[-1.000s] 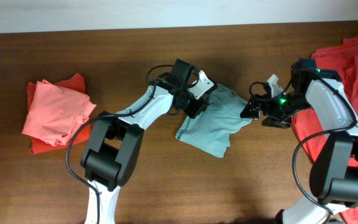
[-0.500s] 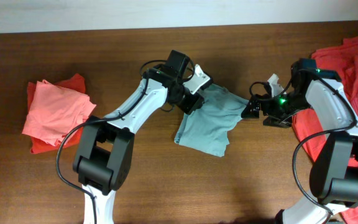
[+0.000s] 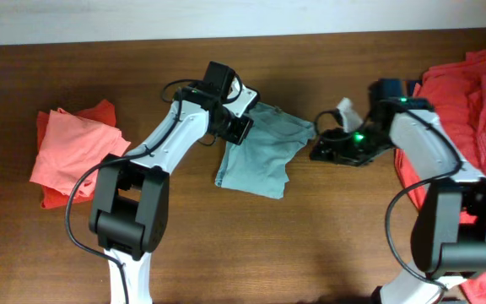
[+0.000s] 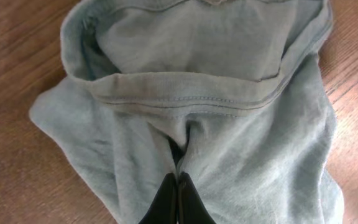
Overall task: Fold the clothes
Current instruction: 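Grasp the grey-blue bundle with the left gripper and release the right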
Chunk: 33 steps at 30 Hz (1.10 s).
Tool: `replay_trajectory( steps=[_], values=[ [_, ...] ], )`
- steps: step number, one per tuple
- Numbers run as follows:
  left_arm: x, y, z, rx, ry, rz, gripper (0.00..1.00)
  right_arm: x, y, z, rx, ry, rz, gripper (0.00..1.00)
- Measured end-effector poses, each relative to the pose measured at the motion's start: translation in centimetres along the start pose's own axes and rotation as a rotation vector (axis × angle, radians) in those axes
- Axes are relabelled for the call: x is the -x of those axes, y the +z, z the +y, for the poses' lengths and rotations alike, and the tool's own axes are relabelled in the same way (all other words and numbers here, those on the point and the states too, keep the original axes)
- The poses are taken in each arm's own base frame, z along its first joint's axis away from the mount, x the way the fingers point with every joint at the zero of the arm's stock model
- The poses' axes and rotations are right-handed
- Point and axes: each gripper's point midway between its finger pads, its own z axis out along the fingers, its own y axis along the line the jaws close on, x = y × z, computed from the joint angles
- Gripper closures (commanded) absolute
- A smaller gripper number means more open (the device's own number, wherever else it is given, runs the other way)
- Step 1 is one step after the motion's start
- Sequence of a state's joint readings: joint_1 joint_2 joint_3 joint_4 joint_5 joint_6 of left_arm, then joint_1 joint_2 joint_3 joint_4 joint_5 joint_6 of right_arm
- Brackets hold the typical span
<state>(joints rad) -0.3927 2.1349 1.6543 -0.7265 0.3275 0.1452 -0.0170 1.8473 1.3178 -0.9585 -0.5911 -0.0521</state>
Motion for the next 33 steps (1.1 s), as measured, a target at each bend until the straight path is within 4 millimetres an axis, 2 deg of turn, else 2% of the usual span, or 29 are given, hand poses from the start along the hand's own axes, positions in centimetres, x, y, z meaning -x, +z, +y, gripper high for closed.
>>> replay_trajectory(
  steps=[4, 6, 8, 9, 11, 14, 21, 28, 30, 33],
  values=[
    [-0.5, 0.0, -0.1, 0.000, -0.010, 0.020, 1.00, 1.5, 3.3, 1.7, 0.023, -0.031, -0.012, 0.37],
    [-0.6, 0.0, -0.1, -0.001, -0.013, 0.025, 1.00, 1.8, 5.4, 1.7, 0.032, -0.012, 0.008, 0.38],
    [-0.6, 0.0, -0.1, 0.000, -0.015, 0.026, 1.00, 1.9, 6.7, 1.5, 0.034, 0.004, 0.016, 0.41],
    [-0.7, 0.0, -0.1, -0.001, -0.016, 0.027, 1.00, 1.9, 7.7, 1.2, 0.038, 0.023, 0.027, 0.47],
    [-0.7, 0.0, -0.1, -0.001, -0.016, 0.028, 0.99, 1.8, 8.5, 1.0, 0.044, 0.045, 0.038, 0.63],
    [-0.8, 0.0, -0.1, -0.001, -0.017, 0.032, 0.99, 2.1, 9.0, 1.3, 0.071, 0.061, 0.034, 0.96],
    [-1.3, -0.2, 0.2, 0.020, -0.024, 0.053, 0.99, 2.2, 9.0, 2.4, 0.124, 0.048, 0.033, 0.96],
    [-2.1, -3.6, 1.6, 0.173, -0.055, 0.087, 0.99, 2.3, 8.9, 3.2, 0.170, 0.034, 0.031, 0.96],
    [-2.4, -3.6, 2.1, 0.213, -0.086, 0.096, 0.99, 2.3, 8.9, 3.4, 0.182, 0.030, 0.032, 0.96],
    [-3.9, -3.1, 2.8, 0.257, -0.138, 0.130, 0.99, 2.3, 8.9, 3.6, 0.195, 0.029, 0.033, 0.93]
  ],
)
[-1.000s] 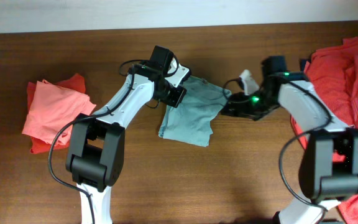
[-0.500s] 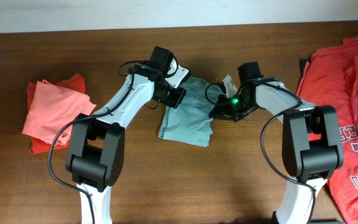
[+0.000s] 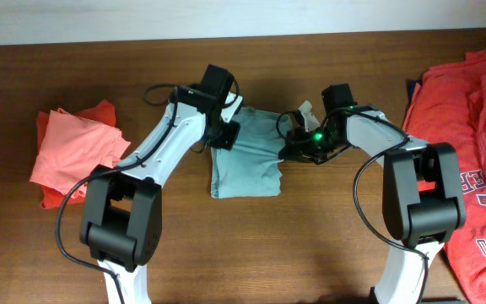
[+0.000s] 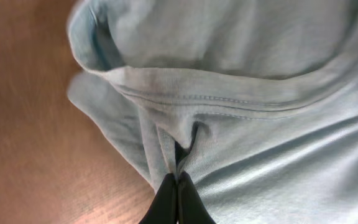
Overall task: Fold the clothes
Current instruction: 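Grasp the grey-blue bundle with the left gripper and release the right, then carry the bundle leftward with the left gripper onto the orange stack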
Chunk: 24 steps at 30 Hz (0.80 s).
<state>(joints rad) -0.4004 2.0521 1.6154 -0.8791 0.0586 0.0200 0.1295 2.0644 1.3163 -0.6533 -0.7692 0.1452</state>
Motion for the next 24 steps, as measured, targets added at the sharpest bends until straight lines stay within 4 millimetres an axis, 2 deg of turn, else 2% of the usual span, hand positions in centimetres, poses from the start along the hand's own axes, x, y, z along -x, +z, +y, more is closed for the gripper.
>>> replay_trajectory(
  steps=[5, 8, 13, 18, 22, 24],
  values=[
    [-3.9, 2.4, 0.6, 0.034, -0.038, 0.102, 0.99, -0.2, 0.1, 0.3, 0.011, -0.009, 0.007, 0.84],
    [-5.3, 3.1, 1.5, 0.082, -0.058, 0.134, 0.99, -0.3, 0.1, 0.3, 0.010, -0.009, 0.011, 0.78],
    [-5.7, 3.3, 2.6, 0.147, -0.102, 0.137, 0.98, -0.4, 0.1, 0.3, 0.009, -0.003, 0.017, 0.78],
    [-6.0, 3.4, 3.0, 0.173, -0.153, 0.139, 0.92, -0.7, 0.1, 0.2, 0.008, 0.000, 0.027, 0.78],
    [-7.1, 3.7, 3.5, 0.210, -0.182, 0.160, 0.85, -0.9, 0.1, 0.1, 0.003, 0.003, 0.036, 0.78],
    [-7.2, 3.7, 3.8, 0.230, -0.189, 0.160, 0.73, -1.1, 0.1, 0.1, 0.003, 0.005, 0.039, 0.78]
  ],
)
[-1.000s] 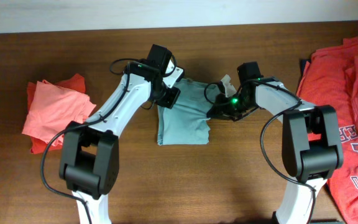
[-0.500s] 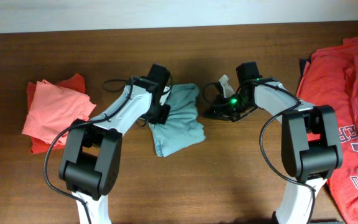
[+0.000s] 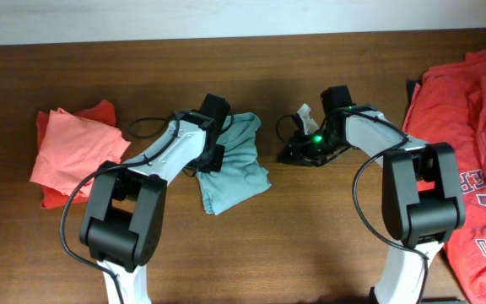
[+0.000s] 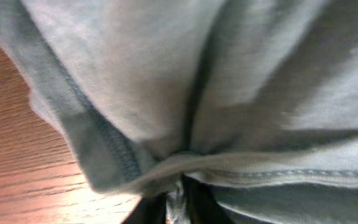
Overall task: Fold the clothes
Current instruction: 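Carry the bundle leftward with the left gripper onto the orange stack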
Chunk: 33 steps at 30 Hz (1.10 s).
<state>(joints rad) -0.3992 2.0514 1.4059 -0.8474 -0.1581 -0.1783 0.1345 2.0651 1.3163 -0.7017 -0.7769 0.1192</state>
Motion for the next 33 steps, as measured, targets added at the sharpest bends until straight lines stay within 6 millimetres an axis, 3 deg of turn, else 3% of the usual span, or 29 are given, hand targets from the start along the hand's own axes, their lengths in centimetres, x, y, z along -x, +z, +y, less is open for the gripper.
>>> replay_trajectory(
  steps=[6, 13, 16, 19, 24, 27, 33],
  values=[
    [-0.8, -0.5, 0.9, 0.046, -0.006, 0.036, 0.42, -0.3, 0.0, -0.1, -0.005, -0.006, 0.011, 0.78],
    [-0.1, -4.0, 1.4, -0.002, -0.067, -0.033, 0.33, -1.0, 0.0, -0.9, -0.052, -0.002, 0.034, 0.78],
    [0.9, -6.4, 1.9, -0.094, -0.157, -0.091, 0.32, -1.1, 0.0, -1.1, -0.063, -0.002, 0.040, 0.78],
    [2.0, -7.3, 2.1, -0.200, -0.226, -0.125, 0.28, -1.2, -0.1, -1.2, -0.067, 0.000, 0.043, 0.78],
    [2.7, -6.0, 1.1, -0.389, -0.281, -0.148, 0.24, -1.3, -0.1, -1.3, -0.071, 0.002, 0.045, 0.78],
    [0.5, -3.8, -0.7, -0.484, -0.280, -0.082, 0.23, -1.5, -0.1, -1.3, -0.075, 0.007, 0.051, 0.78],
    [-1.5, -1.8, -1.3, -0.495, -0.284, -0.017, 0.23, -1.5, -0.1, -1.4, -0.075, 0.006, 0.053, 0.78]
  ],
)
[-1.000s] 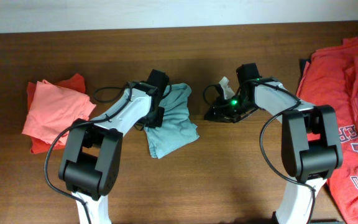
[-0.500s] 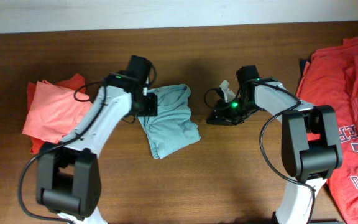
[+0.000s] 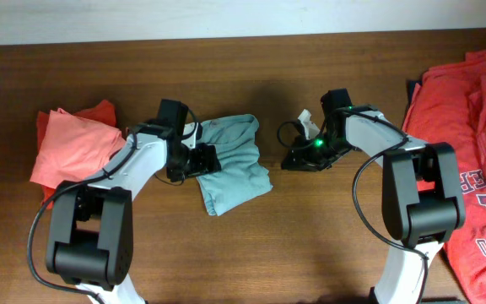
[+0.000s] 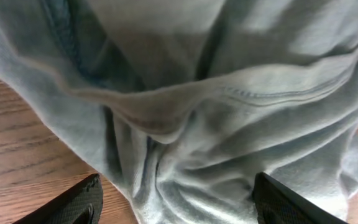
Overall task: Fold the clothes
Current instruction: 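Carry the bundle leftward with the left gripper onto the orange stack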
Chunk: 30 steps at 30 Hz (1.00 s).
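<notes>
A pale blue-green garment [image 3: 236, 165] lies bunched and creased on the wooden table [image 3: 327, 245], left of centre. My left gripper [image 3: 194, 160] is at its left edge. In the left wrist view the garment [image 4: 229, 106] fills the frame, and the left gripper [image 4: 179, 208] stands open, its black fingertips [image 4: 73, 205] wide apart with the cloth loose between them. My right gripper [image 3: 300, 157] rests low on the table to the right of the garment, apart from it. Whether its jaws are open or shut does not show.
A folded orange-pink stack of clothes [image 3: 72, 150] lies at the far left. A heap of red clothes [image 3: 471, 127] covers the right edge of the table. A small white scrap [image 3: 305, 118] shows beside the right wrist.
My left gripper was shut on a fold of the garment and now stands open, the cloth let go. Its wrist now sits further left. The garment and right arm have barely moved.
At first my left gripper was shut on the garment at the table's centre, with the right gripper beside its right edge. Then the right gripper was at that edge. Later the garment lay further left and more bunched, right gripper apart. Now the left has let go.
</notes>
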Tool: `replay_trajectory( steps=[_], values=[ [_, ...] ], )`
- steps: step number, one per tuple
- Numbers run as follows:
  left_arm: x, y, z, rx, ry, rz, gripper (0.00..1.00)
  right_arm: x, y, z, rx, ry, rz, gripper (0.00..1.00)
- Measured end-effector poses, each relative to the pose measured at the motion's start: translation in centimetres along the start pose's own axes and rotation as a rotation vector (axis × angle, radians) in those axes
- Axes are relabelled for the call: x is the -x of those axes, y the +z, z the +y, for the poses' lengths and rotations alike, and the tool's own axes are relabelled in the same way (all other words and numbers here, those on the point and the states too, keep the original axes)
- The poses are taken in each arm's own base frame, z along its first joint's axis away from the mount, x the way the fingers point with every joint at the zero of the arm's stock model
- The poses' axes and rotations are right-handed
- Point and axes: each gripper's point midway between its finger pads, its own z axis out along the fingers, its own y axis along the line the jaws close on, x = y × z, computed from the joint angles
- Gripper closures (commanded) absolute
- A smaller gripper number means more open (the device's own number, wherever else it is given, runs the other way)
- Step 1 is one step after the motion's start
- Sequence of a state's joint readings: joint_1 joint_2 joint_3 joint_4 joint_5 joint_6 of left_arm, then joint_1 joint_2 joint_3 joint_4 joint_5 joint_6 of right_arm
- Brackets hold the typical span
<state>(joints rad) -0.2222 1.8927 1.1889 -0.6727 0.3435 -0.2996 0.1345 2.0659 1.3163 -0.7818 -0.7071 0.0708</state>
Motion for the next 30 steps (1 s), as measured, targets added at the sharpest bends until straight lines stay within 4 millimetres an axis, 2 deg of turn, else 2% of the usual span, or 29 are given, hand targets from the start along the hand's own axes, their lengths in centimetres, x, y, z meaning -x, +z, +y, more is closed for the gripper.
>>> replay_trajectory(
  steps=[10, 11, 12, 14, 15, 16, 22, 24, 26, 30],
  values=[
    [0.1, 0.8, 0.2, -0.008, -0.003, -0.020, 0.25, -0.1, 0.0, 0.0, 0.000, 0.005, 0.005, 0.78],
    [0.4, 0.9, 0.1, -0.017, 0.000, -0.030, 0.32, -0.2, 0.0, 0.0, 0.000, 0.006, 0.006, 0.77],
    [0.7, 1.0, -0.1, -0.030, 0.002, -0.039, 0.66, -0.2, 0.0, 0.0, 0.000, 0.005, 0.006, 0.78],
    [1.6, 1.4, -1.1, -0.086, 0.014, -0.067, 0.96, -0.2, 0.0, 0.0, -0.001, 0.007, 0.009, 0.77],
    [1.9, 2.0, -1.2, -0.102, 0.018, -0.073, 1.00, -0.3, 0.0, 0.0, -0.001, 0.010, 0.012, 0.78],
    [1.9, 2.2, -1.3, -0.115, 0.019, -0.066, 0.99, -0.4, 0.0, 0.0, -0.001, 0.012, 0.015, 0.77],
    [2.4, 1.6, -1.0, -0.109, 0.043, -0.068, 1.00, -0.6, 0.0, 0.0, -0.002, 0.020, 0.023, 0.77],
    [3.0, 0.5, 0.1, -0.061, 0.047, -0.078, 1.00, -0.7, 0.0, -0.1, -0.003, 0.022, 0.025, 0.77],
    [4.4, -1.7, 1.3, -0.004, 0.068, -0.121, 0.99, -0.7, 0.0, -0.1, -0.004, 0.021, 0.025, 0.77],
    [8.0, -9.4, 3.2, 0.138, 0.123, -0.283, 0.99, -0.9, 0.0, -0.1, -0.005, 0.027, 0.032, 0.78]
  ],
)
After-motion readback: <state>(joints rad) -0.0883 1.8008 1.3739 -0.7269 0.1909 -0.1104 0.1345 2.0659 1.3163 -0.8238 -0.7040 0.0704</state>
